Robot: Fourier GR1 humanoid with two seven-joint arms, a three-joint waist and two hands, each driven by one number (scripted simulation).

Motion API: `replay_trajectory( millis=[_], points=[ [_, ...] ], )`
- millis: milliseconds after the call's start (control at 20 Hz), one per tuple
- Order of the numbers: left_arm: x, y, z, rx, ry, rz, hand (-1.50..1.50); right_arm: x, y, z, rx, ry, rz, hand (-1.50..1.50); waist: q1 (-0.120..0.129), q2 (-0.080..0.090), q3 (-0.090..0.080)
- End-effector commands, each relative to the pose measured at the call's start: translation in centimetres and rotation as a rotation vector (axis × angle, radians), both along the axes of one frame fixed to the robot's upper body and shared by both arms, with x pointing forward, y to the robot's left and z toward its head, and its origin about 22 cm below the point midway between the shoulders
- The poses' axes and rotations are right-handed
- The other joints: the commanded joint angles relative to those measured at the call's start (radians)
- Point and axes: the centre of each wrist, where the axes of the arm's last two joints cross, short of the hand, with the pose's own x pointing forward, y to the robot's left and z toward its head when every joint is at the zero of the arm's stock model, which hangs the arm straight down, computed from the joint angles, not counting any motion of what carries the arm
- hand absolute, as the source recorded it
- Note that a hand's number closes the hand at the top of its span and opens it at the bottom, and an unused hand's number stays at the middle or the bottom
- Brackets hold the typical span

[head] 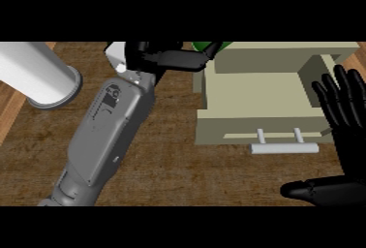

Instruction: Pick up the cup, place it into the drawer and close the drawer

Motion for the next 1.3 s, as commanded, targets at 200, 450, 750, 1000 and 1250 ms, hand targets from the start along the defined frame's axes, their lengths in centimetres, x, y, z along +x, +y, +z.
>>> replay_trajectory(
  millis=[200, 450, 750, 1000, 1250],
  points=[
    [2.2, -2.4, 0.9, 0.038, 0.061, 0.016, 1.50, 0.9, -1.1, 0.4, 0.007, -0.004, -0.004, -1.50, -0.002, 0.002, 0.000],
    [2.1, -4.5, -1.7, 0.093, 0.055, 0.043, 1.50, -0.1, 0.5, -0.9, -0.002, -0.005, 0.004, -1.50, -0.014, 0.003, 0.000],
    [3.7, -4.5, -3.0, 0.106, 0.117, 0.036, 1.50, -0.2, -0.6, -1.0, -0.002, -0.021, 0.017, -1.50, -0.025, 0.008, 0.000],
    [3.7, -6.0, -2.9, 0.180, 0.139, 0.053, 1.50, -0.8, -0.7, 0.4, 0.001, -0.032, 0.029, -1.50, -0.052, 0.010, 0.001],
    [3.6, -6.4, -3.9, 0.244, 0.138, 0.073, 1.50, 0.8, 0.5, 0.8, 0.011, -0.026, 0.057, -1.50, -0.077, 0.018, 0.001]
  ],
)
